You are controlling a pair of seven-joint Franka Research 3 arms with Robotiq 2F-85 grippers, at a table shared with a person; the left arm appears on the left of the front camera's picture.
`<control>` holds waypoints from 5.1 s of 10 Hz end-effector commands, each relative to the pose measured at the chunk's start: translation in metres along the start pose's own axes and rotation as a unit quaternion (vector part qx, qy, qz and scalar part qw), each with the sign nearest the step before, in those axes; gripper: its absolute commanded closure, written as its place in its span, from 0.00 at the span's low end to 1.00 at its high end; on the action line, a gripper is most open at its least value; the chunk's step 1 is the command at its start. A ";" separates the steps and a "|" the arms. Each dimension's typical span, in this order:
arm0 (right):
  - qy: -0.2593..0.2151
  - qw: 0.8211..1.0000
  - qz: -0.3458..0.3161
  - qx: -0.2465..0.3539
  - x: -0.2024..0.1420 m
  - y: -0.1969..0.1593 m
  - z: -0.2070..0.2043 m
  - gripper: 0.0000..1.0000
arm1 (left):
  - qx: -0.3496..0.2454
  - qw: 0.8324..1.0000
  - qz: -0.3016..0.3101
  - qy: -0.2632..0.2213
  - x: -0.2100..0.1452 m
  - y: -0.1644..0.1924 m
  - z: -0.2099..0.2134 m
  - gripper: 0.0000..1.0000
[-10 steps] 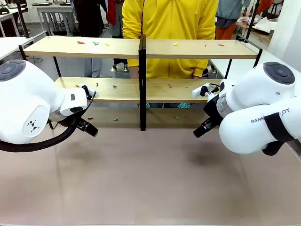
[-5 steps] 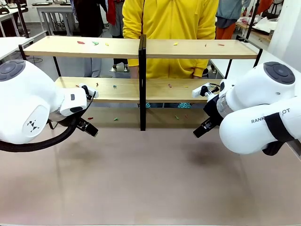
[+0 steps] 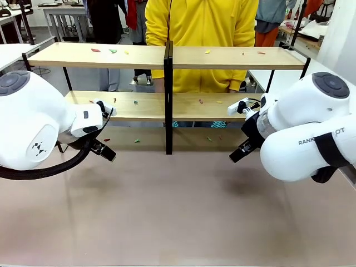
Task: Clean the shelves.
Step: Pick up the Duster when the human hands it over.
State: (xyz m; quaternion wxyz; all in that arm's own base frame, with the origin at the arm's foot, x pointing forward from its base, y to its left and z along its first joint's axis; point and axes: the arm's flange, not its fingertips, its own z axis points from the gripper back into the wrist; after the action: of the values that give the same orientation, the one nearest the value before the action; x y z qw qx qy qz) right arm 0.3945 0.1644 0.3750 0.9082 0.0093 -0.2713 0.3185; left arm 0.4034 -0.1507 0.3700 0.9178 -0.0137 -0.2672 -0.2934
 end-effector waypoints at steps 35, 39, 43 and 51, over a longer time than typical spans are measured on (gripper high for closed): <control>-0.163 0.983 0.081 0.035 -0.010 -0.058 0.255 0.00 | -0.045 0.954 0.029 -0.296 -0.020 0.074 0.348 0.00; -0.164 0.983 0.072 0.042 -0.010 -0.062 0.250 0.00 | -0.052 0.956 0.024 -0.286 -0.019 0.074 0.344 0.00; -0.173 0.982 0.070 0.036 -0.007 -0.052 0.254 0.00 | -0.054 0.959 0.031 -0.276 -0.017 0.075 0.342 0.00; -0.217 0.974 -0.066 0.021 -0.004 -0.038 0.280 0.00 | -0.053 0.957 0.019 -0.285 -0.020 0.076 0.343 0.00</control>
State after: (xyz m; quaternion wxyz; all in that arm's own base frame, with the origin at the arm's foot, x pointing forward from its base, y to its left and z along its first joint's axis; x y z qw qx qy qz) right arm 0.2867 0.0735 0.6156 0.8403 0.1155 -0.4364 0.3001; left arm 0.2661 -0.0154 0.6633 0.8060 -0.1497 -0.5004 -0.2786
